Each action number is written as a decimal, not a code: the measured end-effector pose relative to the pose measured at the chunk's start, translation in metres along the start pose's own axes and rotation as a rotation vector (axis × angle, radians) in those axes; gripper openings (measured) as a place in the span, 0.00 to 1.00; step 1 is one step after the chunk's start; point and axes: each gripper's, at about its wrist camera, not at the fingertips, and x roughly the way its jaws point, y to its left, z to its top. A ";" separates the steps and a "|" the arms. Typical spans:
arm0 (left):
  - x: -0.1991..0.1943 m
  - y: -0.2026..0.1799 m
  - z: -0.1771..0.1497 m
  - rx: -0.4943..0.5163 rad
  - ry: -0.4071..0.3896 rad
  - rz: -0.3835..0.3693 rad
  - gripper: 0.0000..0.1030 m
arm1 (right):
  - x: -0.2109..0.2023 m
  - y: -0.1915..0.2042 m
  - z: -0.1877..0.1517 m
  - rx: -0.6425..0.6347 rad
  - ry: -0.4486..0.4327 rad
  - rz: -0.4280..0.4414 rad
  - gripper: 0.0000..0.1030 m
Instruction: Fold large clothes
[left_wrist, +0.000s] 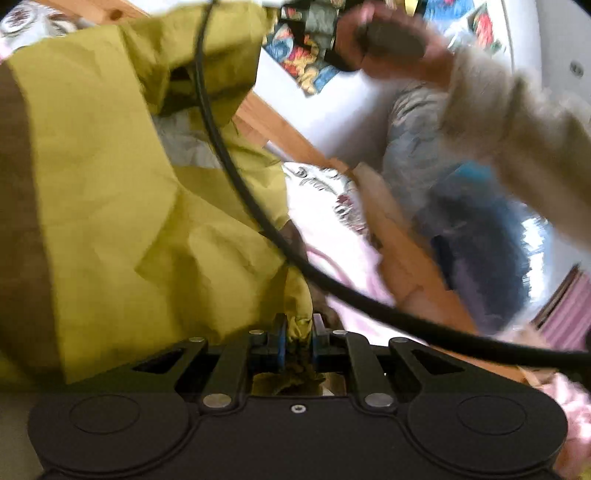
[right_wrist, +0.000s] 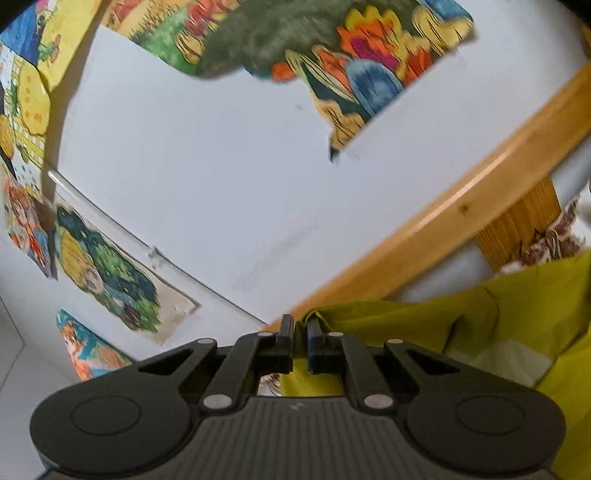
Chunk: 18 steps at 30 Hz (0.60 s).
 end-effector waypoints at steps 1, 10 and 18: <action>0.014 0.001 -0.001 0.007 0.023 0.016 0.12 | -0.009 -0.002 0.004 0.000 -0.009 0.008 0.08; 0.030 0.013 0.010 -0.030 0.176 0.050 0.36 | -0.014 -0.027 0.011 0.127 -0.102 0.028 0.08; -0.045 0.033 0.031 -0.050 0.209 0.178 0.61 | -0.020 -0.053 -0.012 0.047 -0.050 -0.006 0.10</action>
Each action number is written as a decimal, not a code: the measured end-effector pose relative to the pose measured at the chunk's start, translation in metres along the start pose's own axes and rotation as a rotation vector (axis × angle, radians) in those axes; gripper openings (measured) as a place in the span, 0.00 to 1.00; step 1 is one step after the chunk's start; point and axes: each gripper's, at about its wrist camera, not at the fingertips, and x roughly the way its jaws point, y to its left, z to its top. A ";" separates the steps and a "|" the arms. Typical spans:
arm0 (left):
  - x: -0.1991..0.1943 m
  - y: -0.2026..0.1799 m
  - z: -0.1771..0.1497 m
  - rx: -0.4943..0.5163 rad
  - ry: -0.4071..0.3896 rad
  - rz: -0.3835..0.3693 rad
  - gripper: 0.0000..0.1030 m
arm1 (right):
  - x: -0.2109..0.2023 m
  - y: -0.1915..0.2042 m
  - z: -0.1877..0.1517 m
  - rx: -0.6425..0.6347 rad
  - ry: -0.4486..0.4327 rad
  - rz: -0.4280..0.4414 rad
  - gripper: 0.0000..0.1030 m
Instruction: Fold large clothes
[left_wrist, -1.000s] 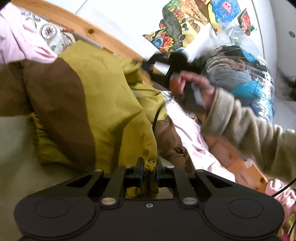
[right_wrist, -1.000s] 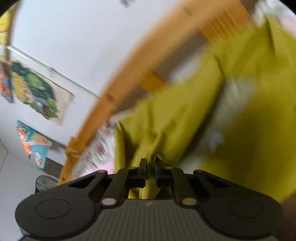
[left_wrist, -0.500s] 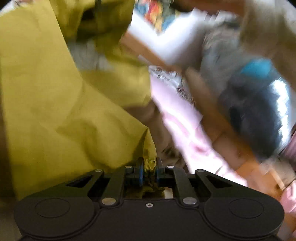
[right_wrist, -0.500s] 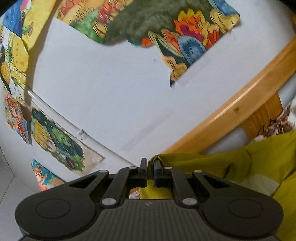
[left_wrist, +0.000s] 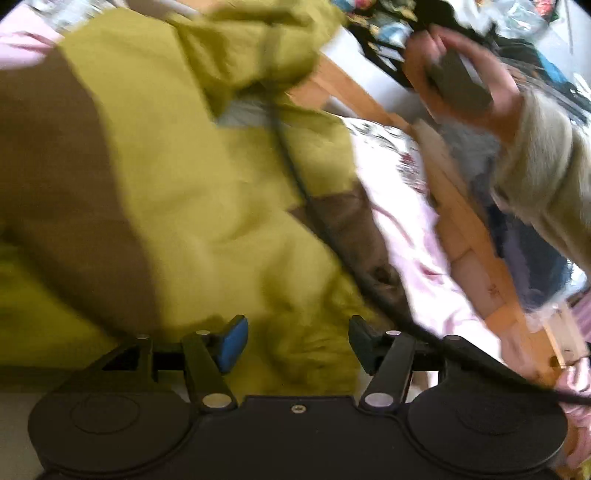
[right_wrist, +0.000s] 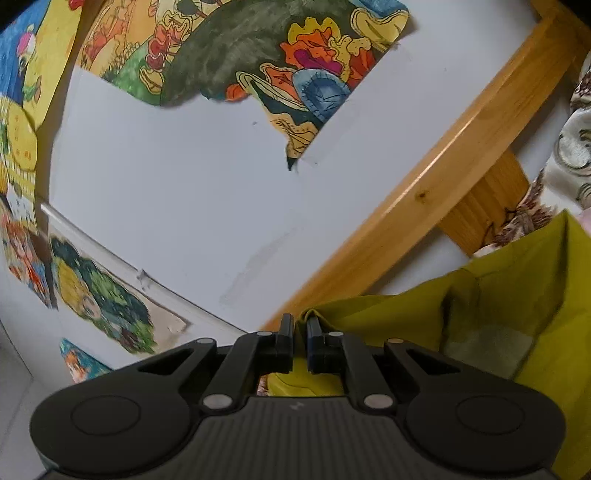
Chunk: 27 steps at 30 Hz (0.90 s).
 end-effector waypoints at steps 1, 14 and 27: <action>-0.009 0.009 0.003 0.008 -0.005 0.050 0.61 | -0.004 -0.004 -0.001 -0.010 0.000 -0.011 0.12; -0.033 0.106 0.099 0.030 -0.256 0.434 0.63 | -0.053 -0.035 -0.070 -0.103 0.129 -0.057 0.94; -0.003 0.135 0.143 0.194 -0.322 0.677 0.52 | 0.002 -0.012 -0.089 -0.008 0.151 -0.087 0.14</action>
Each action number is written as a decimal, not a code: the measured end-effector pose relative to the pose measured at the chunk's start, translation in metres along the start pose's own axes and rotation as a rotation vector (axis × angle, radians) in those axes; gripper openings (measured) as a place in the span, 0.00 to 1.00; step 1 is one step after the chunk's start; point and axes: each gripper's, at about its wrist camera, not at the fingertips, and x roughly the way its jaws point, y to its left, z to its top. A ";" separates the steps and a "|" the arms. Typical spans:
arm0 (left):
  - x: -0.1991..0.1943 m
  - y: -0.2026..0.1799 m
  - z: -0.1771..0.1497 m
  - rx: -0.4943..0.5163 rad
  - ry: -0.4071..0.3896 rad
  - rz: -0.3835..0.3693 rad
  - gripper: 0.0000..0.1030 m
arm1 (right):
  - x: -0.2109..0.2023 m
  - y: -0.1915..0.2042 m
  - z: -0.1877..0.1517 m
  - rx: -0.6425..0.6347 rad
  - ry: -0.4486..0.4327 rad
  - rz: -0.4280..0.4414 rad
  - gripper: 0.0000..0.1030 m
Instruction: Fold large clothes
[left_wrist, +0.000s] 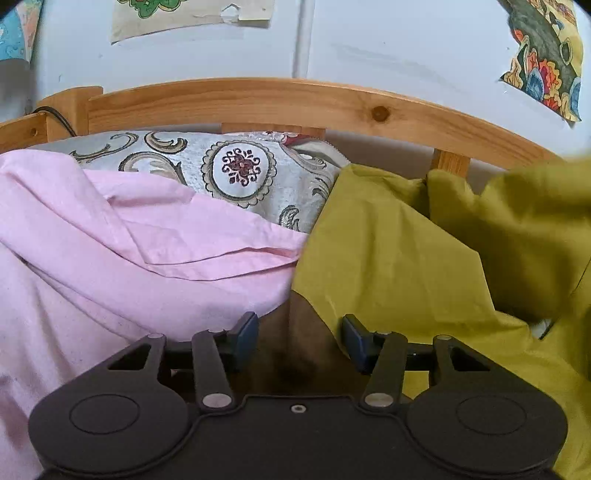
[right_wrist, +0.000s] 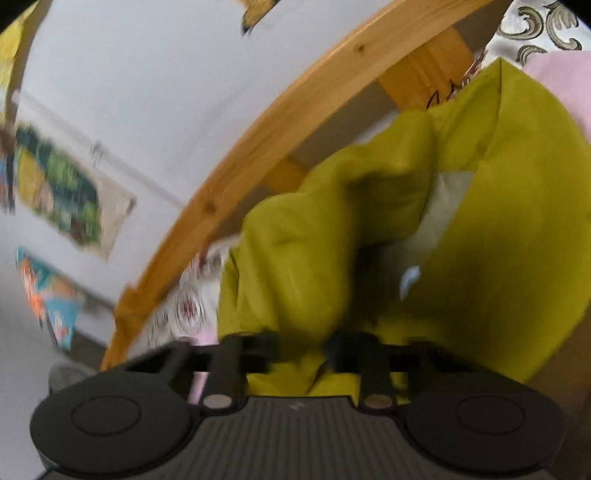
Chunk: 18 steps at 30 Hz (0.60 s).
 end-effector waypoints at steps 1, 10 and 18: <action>-0.001 -0.003 -0.002 0.011 -0.004 0.004 0.52 | -0.005 0.004 0.010 0.011 -0.040 0.033 0.12; -0.016 -0.005 -0.003 -0.076 -0.011 -0.066 0.60 | -0.057 0.014 0.024 0.251 -0.133 0.285 0.11; -0.045 -0.011 -0.006 -0.065 -0.018 -0.105 0.69 | -0.057 -0.056 -0.079 0.422 0.045 0.175 0.12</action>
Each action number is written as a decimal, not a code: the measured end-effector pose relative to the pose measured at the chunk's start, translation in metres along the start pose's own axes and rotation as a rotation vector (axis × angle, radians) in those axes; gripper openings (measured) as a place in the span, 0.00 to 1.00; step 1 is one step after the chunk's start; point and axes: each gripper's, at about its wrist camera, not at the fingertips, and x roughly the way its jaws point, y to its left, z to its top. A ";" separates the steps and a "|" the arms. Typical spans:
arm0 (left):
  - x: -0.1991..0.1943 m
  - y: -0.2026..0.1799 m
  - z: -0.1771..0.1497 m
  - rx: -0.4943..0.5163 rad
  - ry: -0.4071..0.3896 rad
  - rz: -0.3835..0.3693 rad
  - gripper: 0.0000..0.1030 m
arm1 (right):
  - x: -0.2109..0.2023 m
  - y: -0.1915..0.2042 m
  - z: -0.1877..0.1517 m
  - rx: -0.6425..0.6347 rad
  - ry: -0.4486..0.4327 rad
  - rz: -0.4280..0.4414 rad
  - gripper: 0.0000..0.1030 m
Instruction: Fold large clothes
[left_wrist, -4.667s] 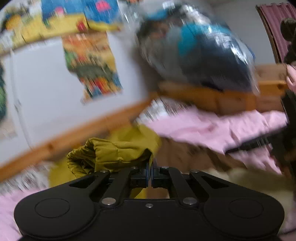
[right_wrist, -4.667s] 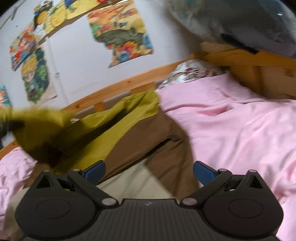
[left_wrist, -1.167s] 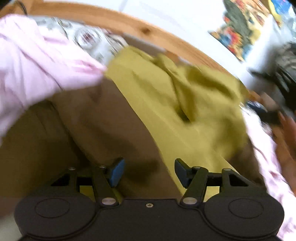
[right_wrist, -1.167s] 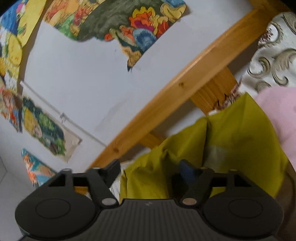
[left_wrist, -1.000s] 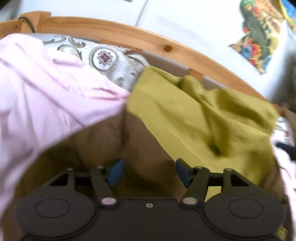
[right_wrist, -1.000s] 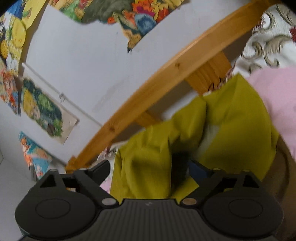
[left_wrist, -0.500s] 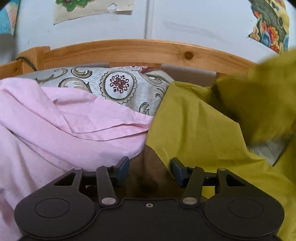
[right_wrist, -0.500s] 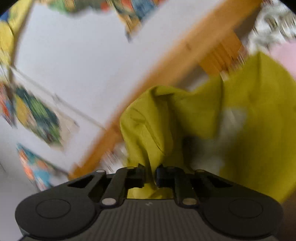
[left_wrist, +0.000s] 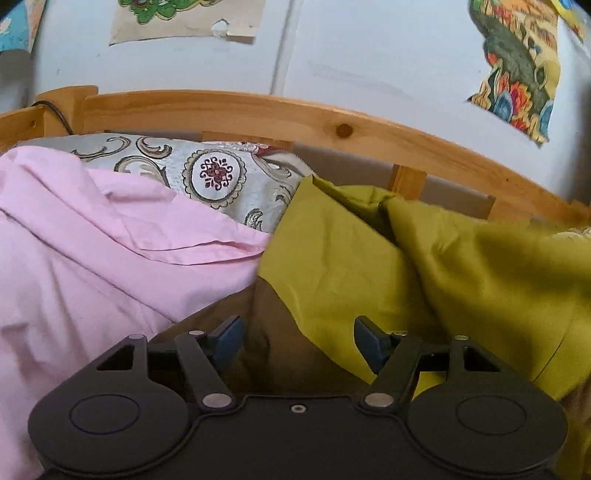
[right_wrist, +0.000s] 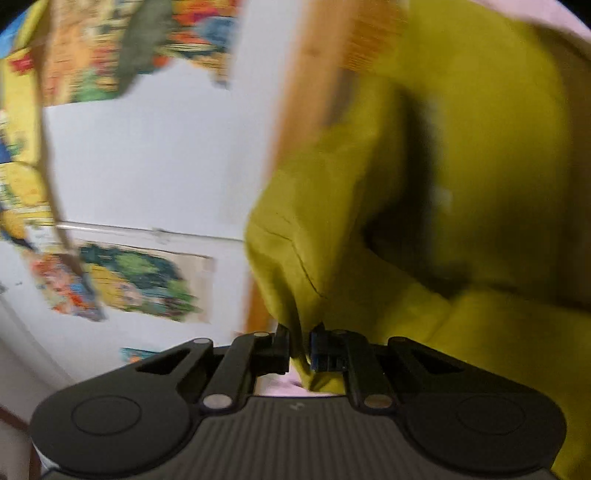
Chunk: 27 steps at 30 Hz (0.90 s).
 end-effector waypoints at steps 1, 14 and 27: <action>-0.003 0.000 0.001 -0.004 -0.002 -0.008 0.70 | -0.002 -0.010 -0.001 0.000 0.000 -0.058 0.15; -0.005 -0.062 -0.005 0.059 0.013 -0.226 0.81 | -0.044 0.045 -0.007 -0.865 -0.236 -0.497 0.70; 0.023 -0.068 -0.032 0.121 0.126 -0.137 0.81 | 0.021 0.000 -0.016 -1.192 -0.186 -0.650 0.73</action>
